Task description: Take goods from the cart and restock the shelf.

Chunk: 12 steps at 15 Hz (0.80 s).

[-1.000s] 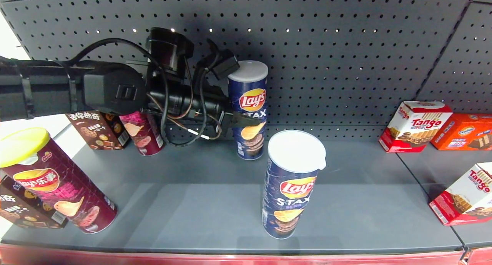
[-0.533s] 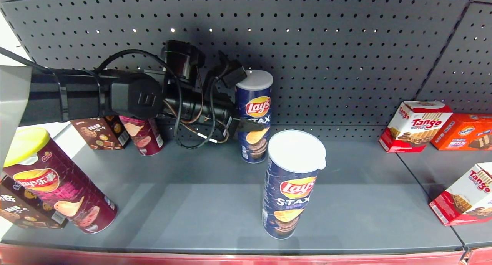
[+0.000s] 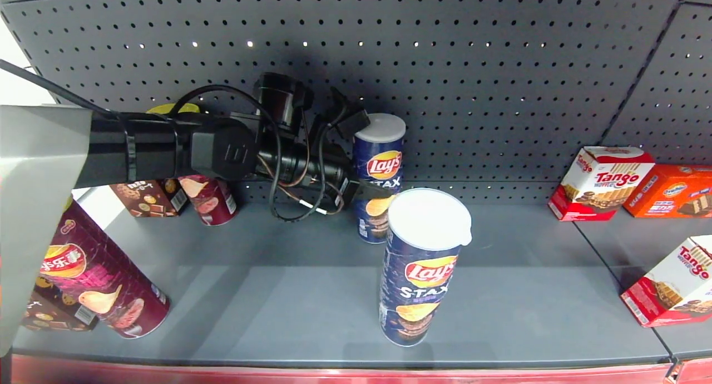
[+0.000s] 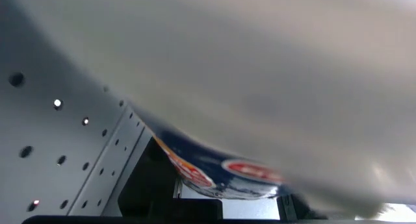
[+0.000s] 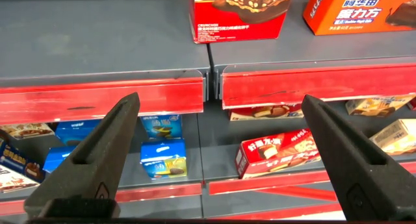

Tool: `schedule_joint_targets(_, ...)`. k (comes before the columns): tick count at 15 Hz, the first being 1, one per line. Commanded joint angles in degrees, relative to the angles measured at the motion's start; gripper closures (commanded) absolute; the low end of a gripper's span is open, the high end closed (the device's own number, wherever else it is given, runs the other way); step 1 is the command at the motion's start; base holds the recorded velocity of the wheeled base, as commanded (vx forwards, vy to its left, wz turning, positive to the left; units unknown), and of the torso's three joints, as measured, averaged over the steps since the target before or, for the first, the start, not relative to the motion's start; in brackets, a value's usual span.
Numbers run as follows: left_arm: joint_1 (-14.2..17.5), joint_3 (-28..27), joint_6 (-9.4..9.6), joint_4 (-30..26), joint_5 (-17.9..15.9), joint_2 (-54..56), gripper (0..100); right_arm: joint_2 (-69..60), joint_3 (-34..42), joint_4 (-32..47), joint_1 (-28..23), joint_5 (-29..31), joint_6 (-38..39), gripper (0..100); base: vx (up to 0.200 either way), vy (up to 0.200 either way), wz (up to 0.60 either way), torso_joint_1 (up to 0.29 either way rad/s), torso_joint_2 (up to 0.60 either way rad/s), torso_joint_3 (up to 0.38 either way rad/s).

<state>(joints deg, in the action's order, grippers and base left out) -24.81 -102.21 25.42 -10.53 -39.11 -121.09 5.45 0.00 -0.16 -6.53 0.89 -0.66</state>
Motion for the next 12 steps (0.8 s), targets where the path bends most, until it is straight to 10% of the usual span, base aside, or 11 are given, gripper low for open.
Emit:
schedule_joint_targets(1,-0.3,0.1,0.07,0.1,0.0,-0.6,100,0.1,0.0,0.0,0.0,0.0,0.0,0,0.0,0.0,0.0,0.0,0.0,0.0)
schedule_joint_targets(5,-0.8,0.3,0.77,1.3,0.1,-1.6,100,0.1,0.0,0.0,0.0,0.0,0.0,0,0.0,0.0,0.0,0.0,0.0,0.0)
schedule_joint_targets(6,-0.8,0.3,1.65,1.5,0.1,-1.6,0,0.1,0.0,0.0,-0.1,0.0,0.0,0,0.0,0.0,0.0,0.0,0.0,0.0)
schedule_joint_targets(12,-0.2,6.4,2.18,1.7,0.2,6.0,0,0.1,0.0,0.0,0.0,0.0,0.0,0,0.0,0.0,0.0,0.0,0.0,0.0)
